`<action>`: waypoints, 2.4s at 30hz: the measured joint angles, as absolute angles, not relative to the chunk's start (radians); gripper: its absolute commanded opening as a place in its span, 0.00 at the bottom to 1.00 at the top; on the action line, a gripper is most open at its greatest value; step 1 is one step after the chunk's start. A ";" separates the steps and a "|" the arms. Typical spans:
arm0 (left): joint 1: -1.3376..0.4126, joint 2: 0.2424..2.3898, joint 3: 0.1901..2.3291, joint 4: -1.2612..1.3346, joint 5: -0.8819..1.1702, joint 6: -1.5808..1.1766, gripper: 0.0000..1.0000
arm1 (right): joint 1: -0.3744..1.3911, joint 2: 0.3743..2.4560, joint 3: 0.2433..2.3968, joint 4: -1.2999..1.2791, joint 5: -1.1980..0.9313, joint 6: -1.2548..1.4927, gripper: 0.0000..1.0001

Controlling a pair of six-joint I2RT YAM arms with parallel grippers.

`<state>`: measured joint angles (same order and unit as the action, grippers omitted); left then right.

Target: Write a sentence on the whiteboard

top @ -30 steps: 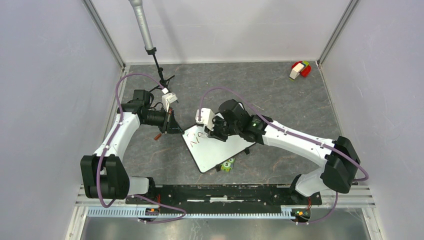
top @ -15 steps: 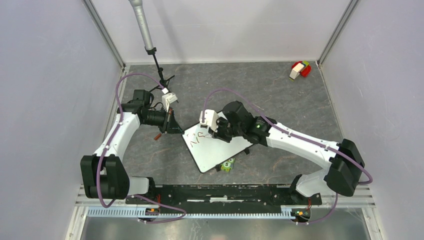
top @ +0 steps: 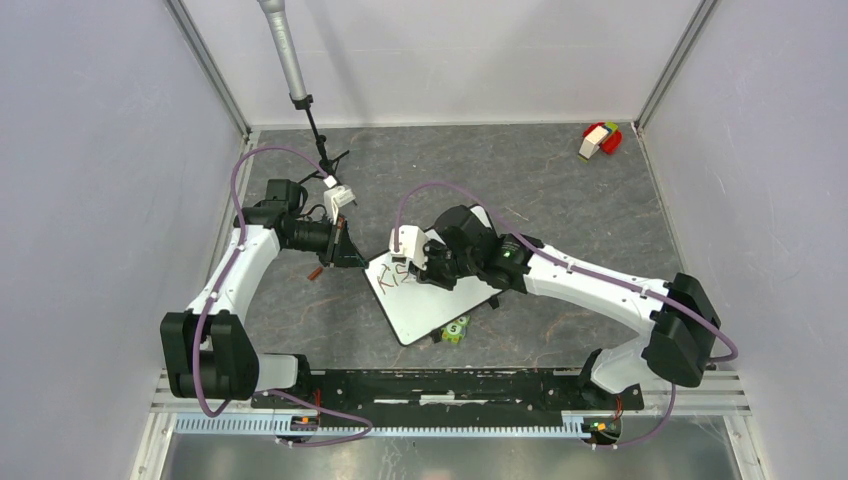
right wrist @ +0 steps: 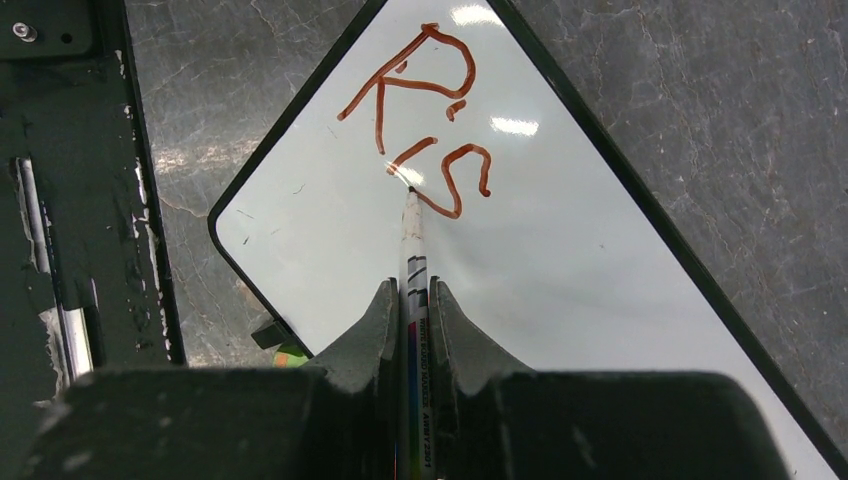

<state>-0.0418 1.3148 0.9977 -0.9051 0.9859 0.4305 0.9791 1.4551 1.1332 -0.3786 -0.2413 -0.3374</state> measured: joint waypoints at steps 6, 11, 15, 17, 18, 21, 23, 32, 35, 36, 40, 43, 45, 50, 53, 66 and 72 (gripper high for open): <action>-0.042 1.315 0.998 -0.905 0.988 0.430 0.02 | 0.970 1.436 1.137 -0.394 -0.260 -0.337 0.00; -0.042 1.314 0.998 -0.905 0.989 0.430 0.02 | 0.919 1.383 1.137 -0.407 -0.275 -0.337 0.00; -0.042 1.314 0.998 -0.905 0.989 0.430 0.02 | 0.889 1.383 1.137 -0.410 -0.277 -0.338 0.00; -0.042 1.314 0.998 -0.905 0.989 0.430 0.02 | 0.889 1.387 1.137 -0.410 -0.278 -0.337 0.00; -0.042 1.314 0.998 -0.905 0.989 0.430 0.02 | 0.890 1.390 1.137 -0.410 -0.281 -0.338 0.00; -0.042 1.314 0.998 -0.906 0.989 0.430 0.03 | 0.890 1.403 1.137 -0.410 -0.288 -0.338 0.00; -0.042 1.314 0.998 -0.906 0.989 0.430 0.02 | 0.890 1.411 1.137 -0.410 -0.289 -0.338 0.00; -0.042 1.314 0.998 -0.905 0.987 0.430 0.03 | 0.890 1.428 1.137 -0.409 -0.291 -0.342 0.00; -0.042 1.314 0.998 -0.905 0.987 0.430 0.02 | 0.889 1.428 1.137 -0.410 -0.289 -0.348 0.00; -0.042 1.314 0.998 -0.905 0.987 0.430 0.02 | 0.886 1.428 1.137 -0.410 -0.288 -0.350 0.00; -0.042 1.314 0.998 -0.905 0.985 0.430 0.03 | 0.867 1.428 1.137 -0.419 -0.295 -0.362 0.00; -0.042 1.314 0.998 -0.905 0.985 0.430 0.02 | 0.858 1.423 1.137 -0.429 -0.296 -0.370 0.00; -0.042 1.314 0.998 -0.905 0.985 0.430 0.02 | 0.854 1.422 1.142 -0.436 -0.295 -0.373 0.00; -0.042 1.314 0.998 -0.905 0.986 0.430 0.03 | 0.848 1.425 1.166 -0.447 -0.287 -0.382 0.00; -0.042 1.314 0.998 -0.906 0.987 0.430 0.02 | 0.845 1.435 1.195 -0.448 -0.282 -0.384 0.00; -0.042 1.314 0.998 -0.906 0.987 0.430 0.02 | 0.890 1.458 1.202 -0.441 -0.283 -0.384 0.00; -0.042 1.314 0.998 -0.905 0.980 0.430 0.03 | 0.896 1.454 1.166 -0.429 -0.287 -0.383 0.00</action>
